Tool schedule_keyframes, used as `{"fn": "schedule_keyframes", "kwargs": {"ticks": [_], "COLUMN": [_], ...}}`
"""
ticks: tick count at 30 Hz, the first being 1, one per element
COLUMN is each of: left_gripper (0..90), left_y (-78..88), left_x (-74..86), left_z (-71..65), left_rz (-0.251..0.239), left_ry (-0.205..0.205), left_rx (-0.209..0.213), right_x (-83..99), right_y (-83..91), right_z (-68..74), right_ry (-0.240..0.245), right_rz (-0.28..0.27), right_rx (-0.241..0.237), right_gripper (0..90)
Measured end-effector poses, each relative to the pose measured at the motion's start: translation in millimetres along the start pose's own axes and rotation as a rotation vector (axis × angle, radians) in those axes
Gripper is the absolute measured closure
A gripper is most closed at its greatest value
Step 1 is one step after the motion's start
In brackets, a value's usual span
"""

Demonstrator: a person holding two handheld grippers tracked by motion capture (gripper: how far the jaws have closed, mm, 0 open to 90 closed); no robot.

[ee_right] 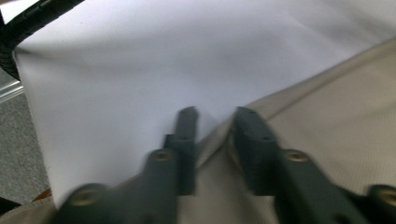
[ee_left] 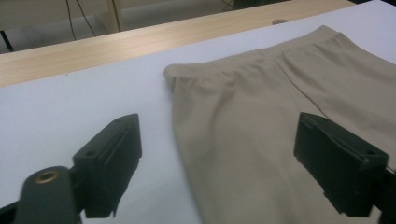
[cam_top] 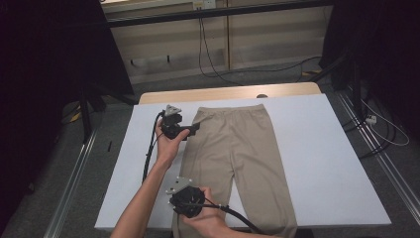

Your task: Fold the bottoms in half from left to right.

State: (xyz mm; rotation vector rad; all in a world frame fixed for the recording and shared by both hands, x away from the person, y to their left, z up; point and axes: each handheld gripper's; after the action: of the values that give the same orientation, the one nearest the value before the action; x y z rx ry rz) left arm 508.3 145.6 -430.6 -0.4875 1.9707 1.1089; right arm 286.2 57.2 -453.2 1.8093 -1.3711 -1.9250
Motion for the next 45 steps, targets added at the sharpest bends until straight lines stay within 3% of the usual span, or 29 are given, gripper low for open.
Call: {"fn": "schedule_keyframes", "kwargs": {"ticks": [3, 6, 7, 8, 10, 12, 15, 18, 19, 23, 28, 36, 40, 45], "left_gripper": [9.9, 11.8, 15.9, 15.9, 27.2, 30.6, 45.2, 49.1, 55.4, 60.1, 69.7, 73.8, 84.6, 85.9], "left_y": [-2.2, -9.8, -9.8, -12.4, -21.3, -24.6, -33.6, -38.8, -41.7, -55.2, -70.4, -76.7, -74.6, -64.2], "left_x": [-1.5, -7.3, -7.3, -8.2, -10.2, -10.9, -12.7, -12.6, -12.3, -11.9, -16.8, -20.0, -23.7, -35.6], "left_z": [2.1, 10.1, 10.1, 11.7, 17.3, 18.6, 23.7, 24.3, 24.7, 28.7, 35.3, 30.1, 28.8, 27.0], "left_rz": [0.005, 0.025, 0.025, 0.024, 0.047, 0.055, 0.083, 0.1, 0.114, 0.137, 0.149, 0.149, 0.17, 0.129], "left_ry": [-0.023, -0.003, -0.003, 0.022, 0.065, 0.078, 0.082, 0.094, 0.096, 0.104, 0.167, 0.109, 0.136, 0.171], "left_rx": [-0.012, -0.009, -0.009, -0.004, 0.003, 0.017, 0.019, 0.024, 0.032, 0.026, 0.023, -0.016, 0.003, 0.024], "right_x": [0.5, 1.0, 1.0, 1.8, 3.2, 3.3, 4.1, 4.9, 5.6, 7.2, 12.3, 14.0, 14.4, 10.0], "right_y": [0.1, 1.8, 1.8, 2.4, 6.2, 8.7, 19.4, 23.8, 26.7, 27.9, 25.9, 27.3, 31.2, 39.4], "right_z": [-1.7, -1.4, -1.4, -1.3, -1.6, -0.3, 6.7, 9.4, 10.5, 9.5, 8.2, 4.7, 1.7, -2.7], "right_ry": [-0.02, -0.017, -0.017, -0.024, -0.036, -0.036, -0.008, -0.003, -0.001, -0.011, -0.018, -0.01, -0.023, -0.041], "right_rz": [-0.003, -0.011, -0.011, -0.019, -0.033, -0.036, -0.048, -0.046, -0.049, -0.052, -0.044, -0.058, -0.082, -0.13], "right_rx": [0.001, 0.007, 0.007, 0.001, -0.027, -0.031, -0.057, -0.072, -0.08, -0.088, -0.101, -0.114, -0.125, -0.13], "right_gripper": [89.7, 90.0, 90.0, 90.0, 90.0, 90.0, 90.0, 90.0, 90.0, 90.0, 90.0, 90.0, 90.0, 90.0]}}
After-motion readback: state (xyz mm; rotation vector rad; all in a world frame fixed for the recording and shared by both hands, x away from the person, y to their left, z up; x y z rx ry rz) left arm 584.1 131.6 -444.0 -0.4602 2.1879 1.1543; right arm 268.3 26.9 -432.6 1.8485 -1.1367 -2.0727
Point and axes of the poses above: each handheld gripper's, and its own axes: y roughly backward along the jaws, x roughly out of its underside, z roughly to its left, and after that the axes turned 14 degrees about y, right-handed
